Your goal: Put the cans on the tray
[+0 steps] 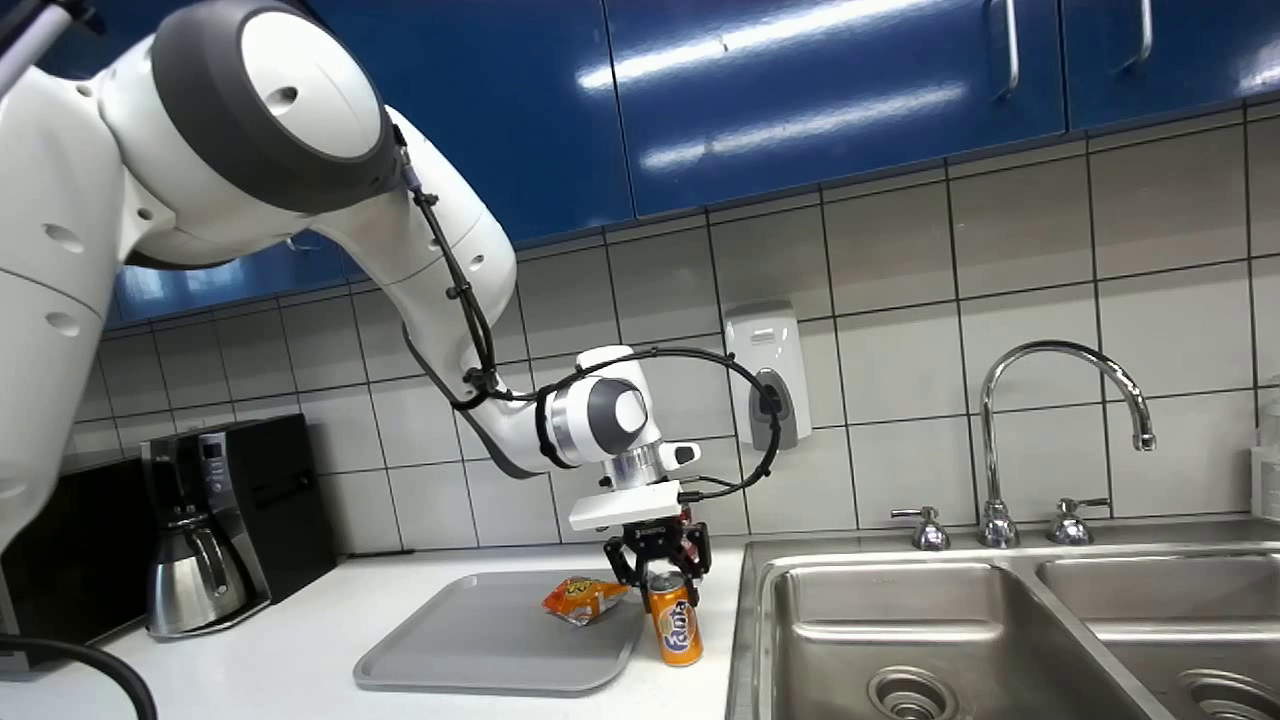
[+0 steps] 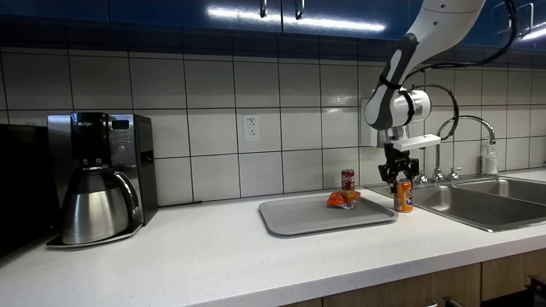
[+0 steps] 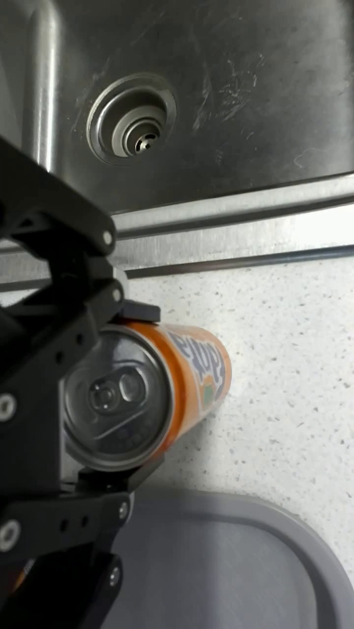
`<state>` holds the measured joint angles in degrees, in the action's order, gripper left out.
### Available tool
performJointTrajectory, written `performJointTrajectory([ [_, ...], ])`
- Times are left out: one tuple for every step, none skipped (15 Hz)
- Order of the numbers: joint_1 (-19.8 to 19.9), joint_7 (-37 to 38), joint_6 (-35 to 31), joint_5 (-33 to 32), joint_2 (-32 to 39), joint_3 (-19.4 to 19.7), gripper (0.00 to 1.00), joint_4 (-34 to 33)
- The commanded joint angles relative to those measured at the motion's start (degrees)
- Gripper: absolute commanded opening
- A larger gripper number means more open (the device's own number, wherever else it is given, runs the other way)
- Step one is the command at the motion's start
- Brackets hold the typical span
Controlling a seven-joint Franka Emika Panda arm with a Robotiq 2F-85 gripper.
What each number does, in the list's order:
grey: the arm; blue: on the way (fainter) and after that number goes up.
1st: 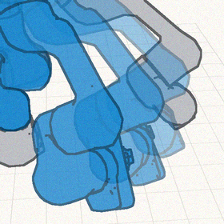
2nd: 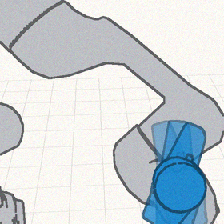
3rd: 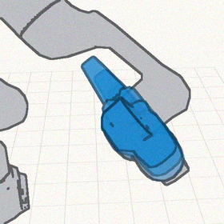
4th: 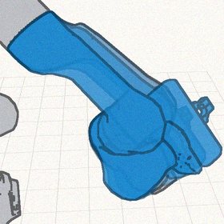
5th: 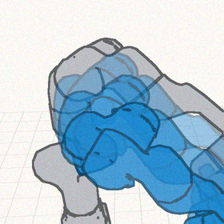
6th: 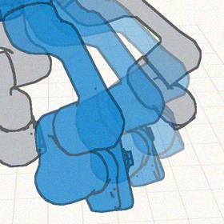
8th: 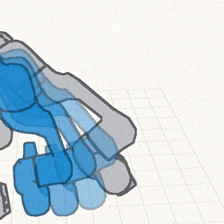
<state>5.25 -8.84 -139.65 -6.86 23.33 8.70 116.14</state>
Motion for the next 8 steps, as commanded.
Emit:
performJointTrajectory([
  [0.82, 0.13, 1.32, -0.83, -0.87, -0.79, 0.38, -0.72],
  [0.83, -0.10, 1.52, -0.61, -1.70, -0.96, 0.38, -0.42],
  [0.88, -0.53, 1.52, -0.43, -2.44, -1.18, 0.38, -0.20],
  [0.87, -0.77, 1.45, -0.25, -3.22, -1.38, 0.38, 0.03],
  [1.09, -1.42, 1.90, 0.59, -4.17, -1.94, 0.38, 0.16],
  [1.15, -2.00, 1.92, 1.17, -5.32, -2.45, 0.38, 0.45],
  [1.08, -2.29, 1.84, 1.44, -6.21, -2.83, 0.38, 0.61],
  [0.95, -2.53, 2.01, 1.89, -7.19, -3.32, 0.38, 0.76],
])
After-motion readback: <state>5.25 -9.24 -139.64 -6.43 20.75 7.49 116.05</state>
